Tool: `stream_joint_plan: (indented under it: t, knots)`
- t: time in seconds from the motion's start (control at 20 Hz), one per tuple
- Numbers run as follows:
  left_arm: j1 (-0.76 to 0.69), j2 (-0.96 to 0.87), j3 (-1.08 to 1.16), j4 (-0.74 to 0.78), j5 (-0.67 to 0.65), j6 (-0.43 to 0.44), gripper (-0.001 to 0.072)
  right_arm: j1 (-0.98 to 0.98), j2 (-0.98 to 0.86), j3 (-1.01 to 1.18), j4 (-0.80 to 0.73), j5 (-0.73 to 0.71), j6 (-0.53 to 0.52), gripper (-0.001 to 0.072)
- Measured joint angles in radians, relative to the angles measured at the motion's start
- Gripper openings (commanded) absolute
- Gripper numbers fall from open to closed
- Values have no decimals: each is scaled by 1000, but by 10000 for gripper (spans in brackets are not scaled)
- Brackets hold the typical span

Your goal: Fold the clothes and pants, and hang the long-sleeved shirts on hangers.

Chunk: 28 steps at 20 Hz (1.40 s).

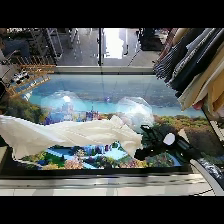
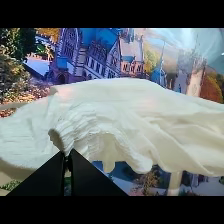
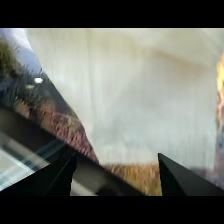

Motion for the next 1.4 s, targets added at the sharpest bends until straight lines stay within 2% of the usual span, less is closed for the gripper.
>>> stream_joint_plan:
  t: [0.1,0.15,0.2,0.35,0.45,0.6,0.75,0.85,1.0,1.1,1.2,1.3,1.4]
  knots:
    - [0,0,0,0,-2,0,8,88,-19,13,-47,-56,23,274]
    - [0,0,0,0,-3,0,8,127,-32,18,-73,-77,39,109]
    - [0,0,0,0,-3,0,8,155,-44,21,-100,-92,62,24]
    - [2,1,0,-3,-8,0,8,196,-54,35,-195,-105,157,20]
    - [8,3,11,-32,-11,-1,10,176,-24,71,-343,-79,232,20]
    - [41,15,72,-187,-13,-8,10,84,104,212,-513,6,301,19]
    - [116,46,196,-507,18,-13,10,-78,287,441,-631,85,317,19]
    - [193,78,277,-776,82,-14,9,-185,397,604,-680,113,312,19]
    - [342,130,349,-1088,183,5,9,-283,512,795,-689,140,270,19]
    - [438,145,368,-1120,218,6,9,-315,553,869,-709,153,232,18]
    - [501,143,377,-1054,227,-14,9,-332,559,908,-714,200,185,18]
    - [528,126,382,-963,191,-30,9,-341,530,929,-694,295,157,18]
    - [509,95,382,-835,105,-36,8,-345,452,937,-608,459,141,20]
